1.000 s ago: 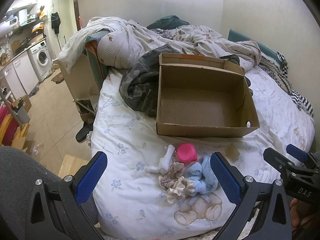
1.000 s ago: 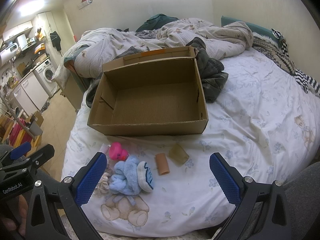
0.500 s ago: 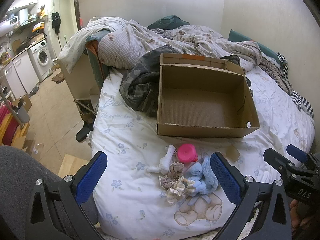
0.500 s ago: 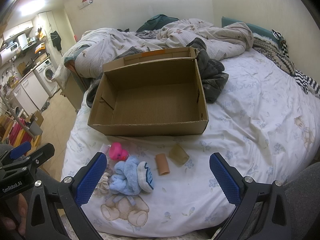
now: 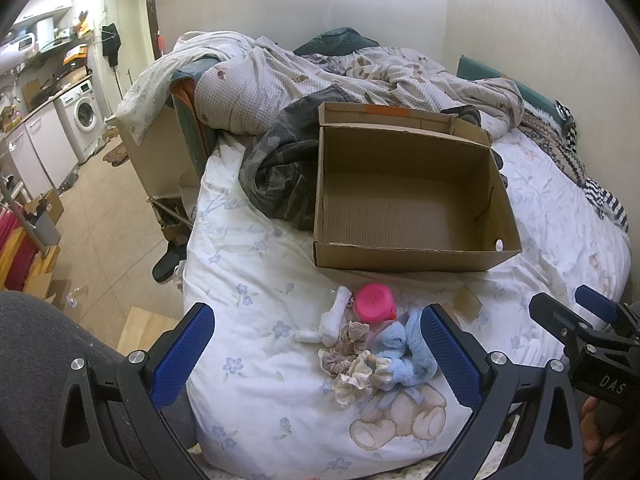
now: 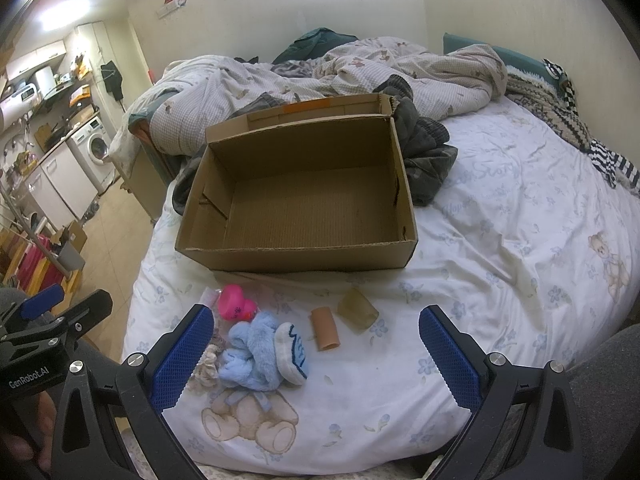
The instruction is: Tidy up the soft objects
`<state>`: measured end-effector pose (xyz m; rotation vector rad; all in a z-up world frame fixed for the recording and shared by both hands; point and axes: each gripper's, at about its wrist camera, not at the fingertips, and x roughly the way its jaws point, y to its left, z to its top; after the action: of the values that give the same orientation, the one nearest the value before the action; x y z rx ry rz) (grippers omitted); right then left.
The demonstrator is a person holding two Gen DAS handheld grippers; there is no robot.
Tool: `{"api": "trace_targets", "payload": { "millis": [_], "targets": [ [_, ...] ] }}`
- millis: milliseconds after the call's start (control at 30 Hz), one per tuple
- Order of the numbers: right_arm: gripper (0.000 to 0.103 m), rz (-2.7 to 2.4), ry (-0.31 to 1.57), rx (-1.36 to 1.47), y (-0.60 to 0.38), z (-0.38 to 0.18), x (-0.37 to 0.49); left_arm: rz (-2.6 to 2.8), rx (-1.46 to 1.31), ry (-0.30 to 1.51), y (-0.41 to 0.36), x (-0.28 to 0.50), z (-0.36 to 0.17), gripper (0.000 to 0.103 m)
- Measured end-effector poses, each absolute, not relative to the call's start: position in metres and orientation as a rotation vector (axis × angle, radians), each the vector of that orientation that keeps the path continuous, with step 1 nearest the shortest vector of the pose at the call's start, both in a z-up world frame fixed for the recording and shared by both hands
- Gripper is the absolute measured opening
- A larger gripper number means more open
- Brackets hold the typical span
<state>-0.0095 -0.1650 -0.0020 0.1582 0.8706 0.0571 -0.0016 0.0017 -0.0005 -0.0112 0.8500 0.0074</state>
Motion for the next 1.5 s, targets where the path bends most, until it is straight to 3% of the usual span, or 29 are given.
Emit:
{"api": "trace_targets", "payload": {
  "millis": [1100,1500],
  "targets": [
    [0.103,0.056,0.887,0.167,-0.166,-0.003,-0.007,0.002,-0.008,0.869,-0.002,-0.001,-0.006,0.103],
    [0.103,0.099,0.993,0.258,-0.189,0.012,0.03,-0.007,0.004,1.013,0.005,0.045,0.013,0.103]
  ]
}}
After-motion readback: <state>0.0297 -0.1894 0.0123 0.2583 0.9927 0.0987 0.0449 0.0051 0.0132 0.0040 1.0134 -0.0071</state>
